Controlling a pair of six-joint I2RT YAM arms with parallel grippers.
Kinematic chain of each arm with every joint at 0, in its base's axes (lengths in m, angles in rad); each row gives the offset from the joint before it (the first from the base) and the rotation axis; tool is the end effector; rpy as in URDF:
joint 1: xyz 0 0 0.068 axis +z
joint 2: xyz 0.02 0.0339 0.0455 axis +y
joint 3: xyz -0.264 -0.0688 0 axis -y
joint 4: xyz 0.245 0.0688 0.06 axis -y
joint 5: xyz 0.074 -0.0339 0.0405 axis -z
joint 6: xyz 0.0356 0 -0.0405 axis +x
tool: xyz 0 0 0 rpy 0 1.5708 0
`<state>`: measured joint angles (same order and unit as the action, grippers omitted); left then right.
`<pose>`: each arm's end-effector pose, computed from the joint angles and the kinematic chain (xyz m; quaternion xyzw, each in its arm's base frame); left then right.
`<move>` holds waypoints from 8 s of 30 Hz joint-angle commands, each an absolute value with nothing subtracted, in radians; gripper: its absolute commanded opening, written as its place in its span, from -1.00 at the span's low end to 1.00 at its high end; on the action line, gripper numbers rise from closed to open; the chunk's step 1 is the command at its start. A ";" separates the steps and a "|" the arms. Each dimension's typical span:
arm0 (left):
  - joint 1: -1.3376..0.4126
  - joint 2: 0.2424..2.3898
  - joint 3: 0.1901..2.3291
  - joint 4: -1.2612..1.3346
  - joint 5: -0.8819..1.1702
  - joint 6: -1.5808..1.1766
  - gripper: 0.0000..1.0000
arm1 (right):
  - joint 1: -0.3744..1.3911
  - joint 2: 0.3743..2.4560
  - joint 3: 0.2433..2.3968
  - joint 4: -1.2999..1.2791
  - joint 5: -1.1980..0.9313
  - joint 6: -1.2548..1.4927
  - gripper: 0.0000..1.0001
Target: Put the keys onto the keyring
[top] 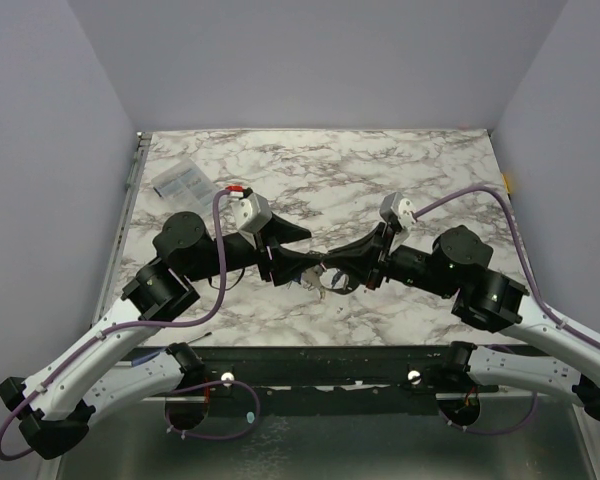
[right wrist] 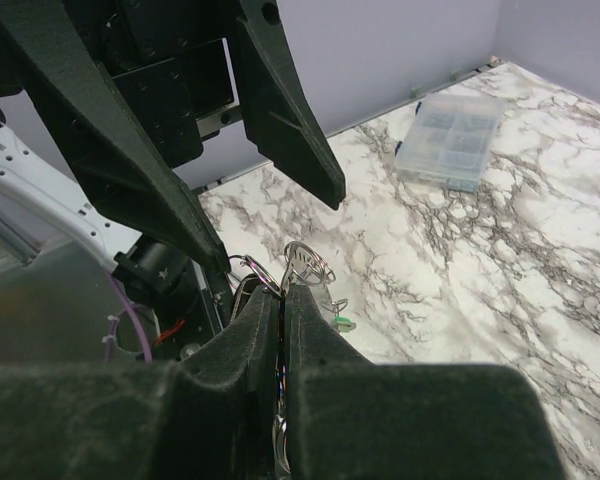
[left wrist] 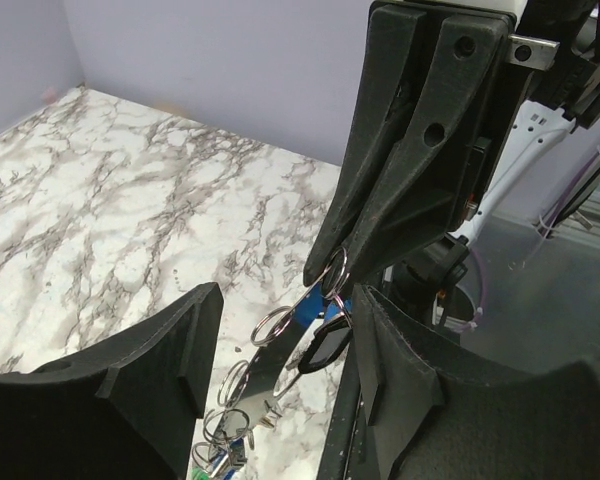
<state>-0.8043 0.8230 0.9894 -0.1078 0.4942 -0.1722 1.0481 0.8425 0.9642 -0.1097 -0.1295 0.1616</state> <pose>0.1108 -0.1394 0.4130 0.3759 0.5770 -0.4791 0.5443 0.0906 0.1665 0.4011 -0.3424 0.6139 0.4411 0.5580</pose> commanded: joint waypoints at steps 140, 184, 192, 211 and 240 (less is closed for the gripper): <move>-0.802 0.802 0.875 0.084 0.696 -0.122 -1.00 | 1.055 0.909 1.219 -0.457 -0.264 -0.110 -0.35; -0.802 0.822 0.868 0.084 0.744 -0.137 -1.00 | 1.055 1.076 1.353 -0.665 -0.278 -0.315 -0.99; -0.802 0.819 0.859 0.084 0.724 -0.139 -1.00 | 1.055 1.040 1.286 -0.550 -0.236 -0.288 -0.99; -0.801 0.730 0.808 0.078 0.525 -0.188 0.17 | 1.056 0.809 1.031 -0.213 -0.168 -0.170 -0.99; -0.837 0.813 0.774 0.249 0.529 -0.242 -0.04 | 1.055 0.786 0.989 -0.120 -0.223 -0.105 -0.99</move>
